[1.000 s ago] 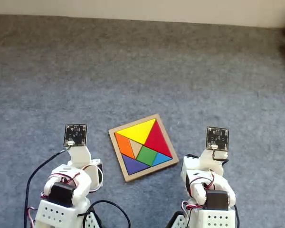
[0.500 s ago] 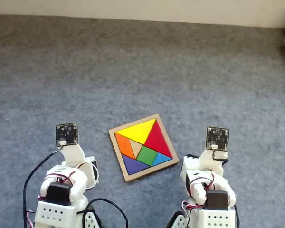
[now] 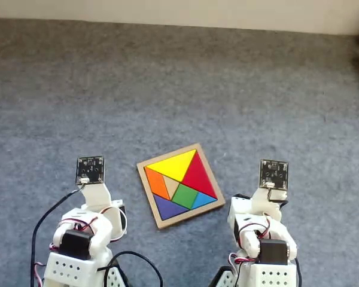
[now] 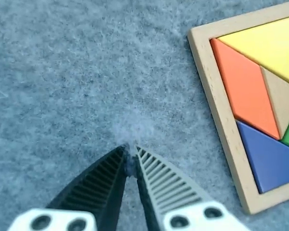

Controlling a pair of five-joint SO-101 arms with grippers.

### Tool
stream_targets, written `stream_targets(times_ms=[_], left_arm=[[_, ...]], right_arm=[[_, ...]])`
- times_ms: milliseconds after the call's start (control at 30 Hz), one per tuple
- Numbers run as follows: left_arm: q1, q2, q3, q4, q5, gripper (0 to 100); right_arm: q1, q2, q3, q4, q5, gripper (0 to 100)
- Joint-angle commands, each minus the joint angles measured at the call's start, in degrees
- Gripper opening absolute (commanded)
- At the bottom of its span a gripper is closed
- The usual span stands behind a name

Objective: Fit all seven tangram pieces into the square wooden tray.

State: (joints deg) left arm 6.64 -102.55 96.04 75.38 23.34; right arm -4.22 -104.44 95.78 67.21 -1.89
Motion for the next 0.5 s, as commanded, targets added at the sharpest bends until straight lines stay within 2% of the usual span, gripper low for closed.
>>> stream_targets(times_ms=[0, 100, 200, 467], left_arm=[[-0.2, -0.4, 1.2, 0.3, -0.5, 1], [0.7, -0.5, 1.2, -0.2, -0.5, 1], [4.5, -0.5, 1.2, -2.6, -0.4, 1], [7.0, -0.5, 1.2, 0.7, -0.4, 1]], right_arm=[[0.7, -0.7, 8.0, 0.4, -0.5, 0.5], [0.7, -0.7, 8.0, 0.4, -0.5, 0.5], [0.7, -0.7, 8.0, 0.4, -0.5, 0.5], [0.7, -0.7, 8.0, 0.4, -0.5, 0.5]])
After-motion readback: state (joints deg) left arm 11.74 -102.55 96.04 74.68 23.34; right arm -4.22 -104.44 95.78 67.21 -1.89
